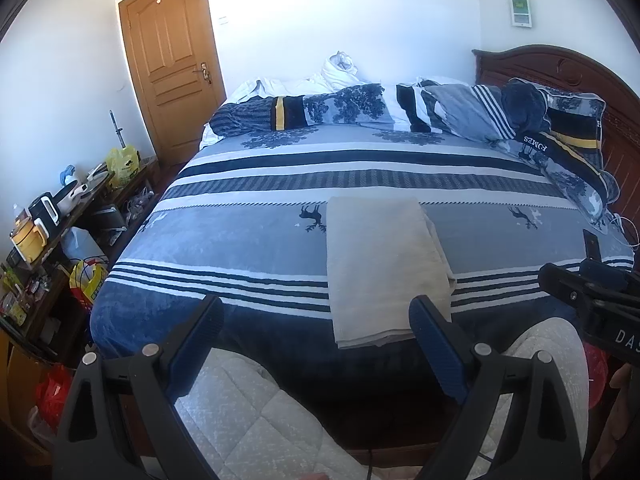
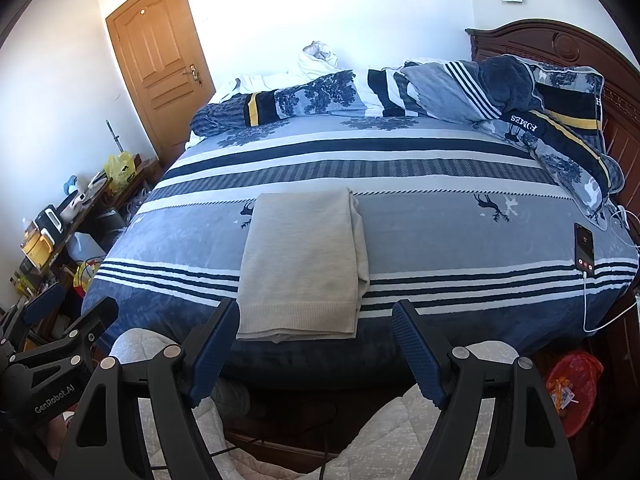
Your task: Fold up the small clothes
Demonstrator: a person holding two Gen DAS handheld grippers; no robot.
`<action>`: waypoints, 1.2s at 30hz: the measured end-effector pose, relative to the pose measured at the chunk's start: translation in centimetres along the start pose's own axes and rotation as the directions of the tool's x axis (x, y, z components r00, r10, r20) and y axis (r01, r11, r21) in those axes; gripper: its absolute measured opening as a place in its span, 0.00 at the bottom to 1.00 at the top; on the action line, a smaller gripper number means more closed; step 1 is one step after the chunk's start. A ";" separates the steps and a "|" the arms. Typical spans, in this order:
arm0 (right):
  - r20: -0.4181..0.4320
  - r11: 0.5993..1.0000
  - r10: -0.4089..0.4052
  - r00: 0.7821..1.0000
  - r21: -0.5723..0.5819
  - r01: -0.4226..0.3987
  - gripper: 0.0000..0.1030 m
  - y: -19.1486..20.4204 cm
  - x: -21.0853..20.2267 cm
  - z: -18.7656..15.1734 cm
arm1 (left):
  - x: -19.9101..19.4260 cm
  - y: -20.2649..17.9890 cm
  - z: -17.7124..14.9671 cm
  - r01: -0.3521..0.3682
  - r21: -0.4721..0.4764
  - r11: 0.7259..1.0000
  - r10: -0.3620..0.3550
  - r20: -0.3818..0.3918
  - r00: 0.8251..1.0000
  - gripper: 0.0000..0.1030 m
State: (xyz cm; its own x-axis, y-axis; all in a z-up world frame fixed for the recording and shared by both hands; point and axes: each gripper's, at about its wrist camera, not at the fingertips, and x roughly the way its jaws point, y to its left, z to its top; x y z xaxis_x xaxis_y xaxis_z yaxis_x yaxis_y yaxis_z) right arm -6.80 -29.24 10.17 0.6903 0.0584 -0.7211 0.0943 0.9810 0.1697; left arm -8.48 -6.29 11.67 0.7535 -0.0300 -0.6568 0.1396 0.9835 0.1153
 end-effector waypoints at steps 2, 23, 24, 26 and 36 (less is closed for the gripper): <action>0.000 1.000 0.000 1.000 0.000 0.000 0.80 0.0 0.0 0.0 | 0.0 0.0 -0.1 -0.002 -0.003 1.000 0.002 -0.004 1.000 0.90; -0.082 0.998 0.036 0.996 -0.044 -0.040 0.80 -0.9 6.4 2.3 | 6.3 0.5 -0.2 -0.023 -0.034 0.999 0.019 -0.122 0.992 0.90; -0.091 0.998 0.037 0.995 -0.041 -0.041 0.80 -1.0 6.9 2.3 | 6.7 0.6 -0.1 -0.019 -0.039 0.999 0.013 -0.128 0.992 0.90; -0.103 0.999 0.035 0.994 -0.035 -0.039 0.80 -1.3 7.9 2.3 | 7.5 0.5 0.0 -0.017 -0.044 0.999 0.011 -0.138 0.990 0.90; -0.128 0.998 0.028 0.991 -0.043 -0.034 0.80 -2.1 12.7 3.3 | 12.2 0.1 1.5 -0.006 -0.045 0.999 -0.001 -0.144 0.990 0.90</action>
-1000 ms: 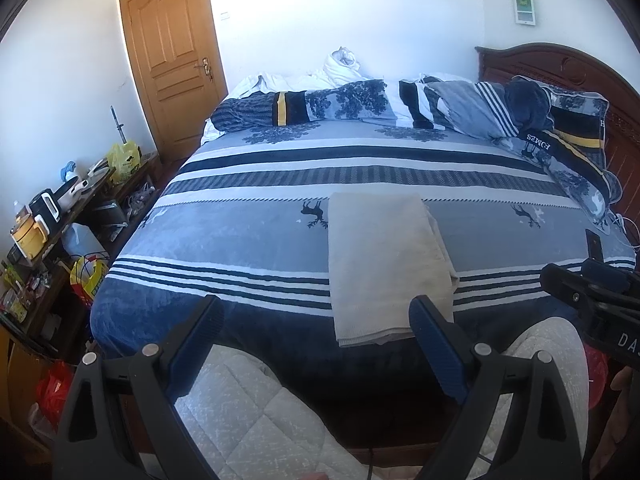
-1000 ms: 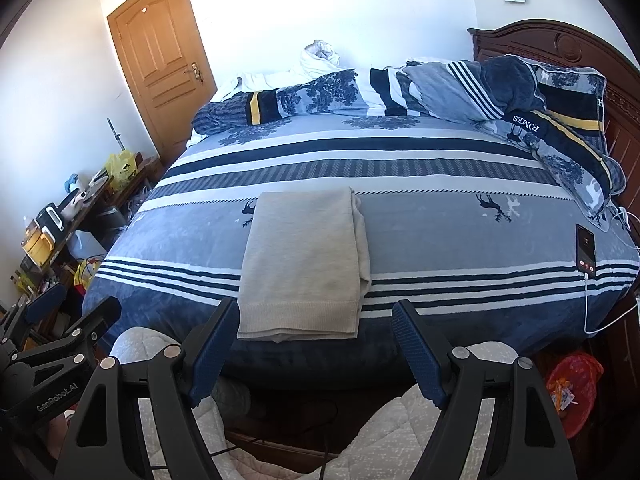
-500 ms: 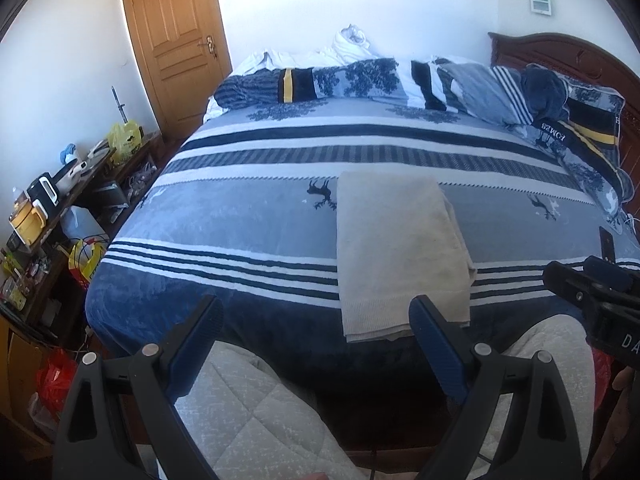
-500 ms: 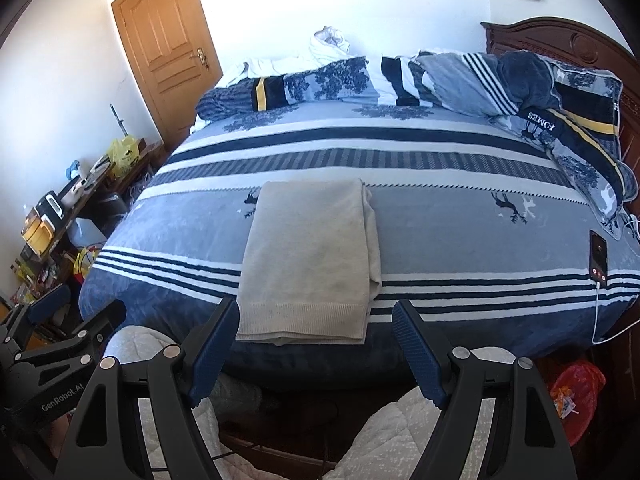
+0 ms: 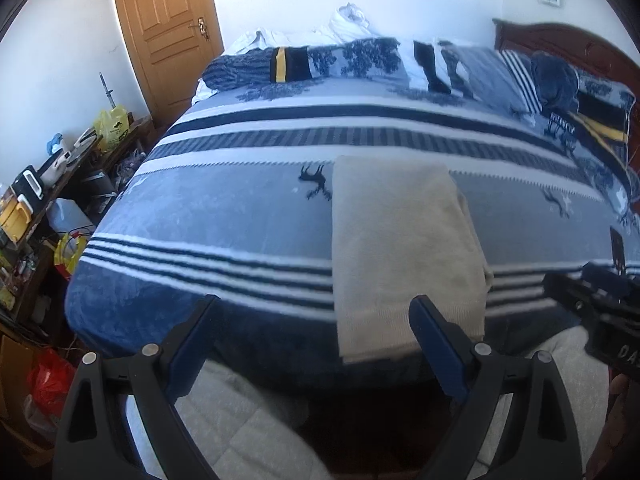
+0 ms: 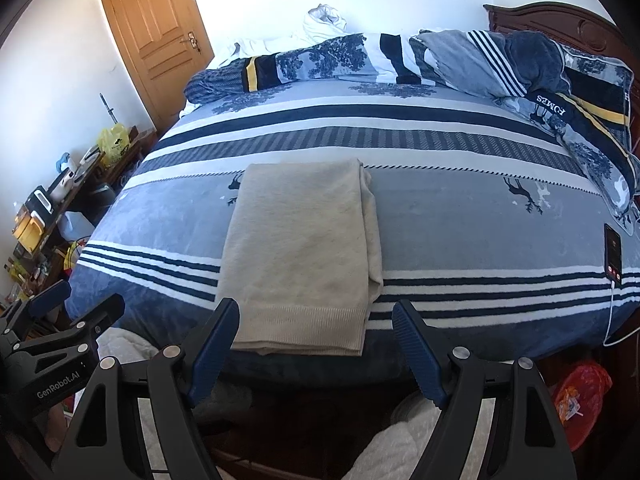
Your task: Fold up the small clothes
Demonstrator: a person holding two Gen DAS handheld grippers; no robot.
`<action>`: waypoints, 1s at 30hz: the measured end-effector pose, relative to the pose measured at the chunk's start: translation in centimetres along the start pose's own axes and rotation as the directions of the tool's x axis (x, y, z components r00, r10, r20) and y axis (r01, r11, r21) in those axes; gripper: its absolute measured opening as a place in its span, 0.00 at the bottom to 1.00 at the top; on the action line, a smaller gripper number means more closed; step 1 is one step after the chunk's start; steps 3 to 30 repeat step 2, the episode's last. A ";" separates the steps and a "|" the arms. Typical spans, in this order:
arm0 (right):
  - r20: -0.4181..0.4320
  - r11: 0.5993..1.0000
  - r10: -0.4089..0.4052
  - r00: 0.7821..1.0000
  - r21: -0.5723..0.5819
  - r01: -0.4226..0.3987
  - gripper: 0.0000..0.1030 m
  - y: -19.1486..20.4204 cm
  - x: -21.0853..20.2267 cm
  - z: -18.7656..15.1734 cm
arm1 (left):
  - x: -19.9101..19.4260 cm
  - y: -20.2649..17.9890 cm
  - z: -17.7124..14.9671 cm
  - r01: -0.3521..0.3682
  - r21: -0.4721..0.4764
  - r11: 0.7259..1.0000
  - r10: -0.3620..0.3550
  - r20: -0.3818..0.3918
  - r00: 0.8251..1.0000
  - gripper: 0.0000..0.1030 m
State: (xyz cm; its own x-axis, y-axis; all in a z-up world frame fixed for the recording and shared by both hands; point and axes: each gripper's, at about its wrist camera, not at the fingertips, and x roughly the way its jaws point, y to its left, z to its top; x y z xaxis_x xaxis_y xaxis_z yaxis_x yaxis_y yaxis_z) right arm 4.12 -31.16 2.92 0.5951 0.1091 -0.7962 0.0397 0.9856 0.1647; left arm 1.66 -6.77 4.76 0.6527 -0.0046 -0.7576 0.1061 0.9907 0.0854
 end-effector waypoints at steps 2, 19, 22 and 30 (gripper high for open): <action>-0.009 1.000 0.005 1.000 -0.001 -0.005 0.80 -0.3 1.0 0.5 | 1.0 0.0 0.9 0.027 0.000 1.000 -0.027 -0.008 1.000 0.90; -0.009 1.000 0.005 1.000 -0.001 -0.005 0.80 -0.3 1.0 0.5 | 1.0 0.0 0.9 0.027 0.000 1.000 -0.027 -0.008 1.000 0.90; -0.009 1.000 0.005 1.000 -0.001 -0.005 0.80 -0.3 1.0 0.5 | 1.0 0.0 0.9 0.027 0.000 1.000 -0.027 -0.008 1.000 0.90; -0.009 1.000 0.005 1.000 -0.001 -0.005 0.80 -0.3 1.0 0.5 | 1.0 0.0 0.9 0.027 0.000 1.000 -0.027 -0.008 1.000 0.90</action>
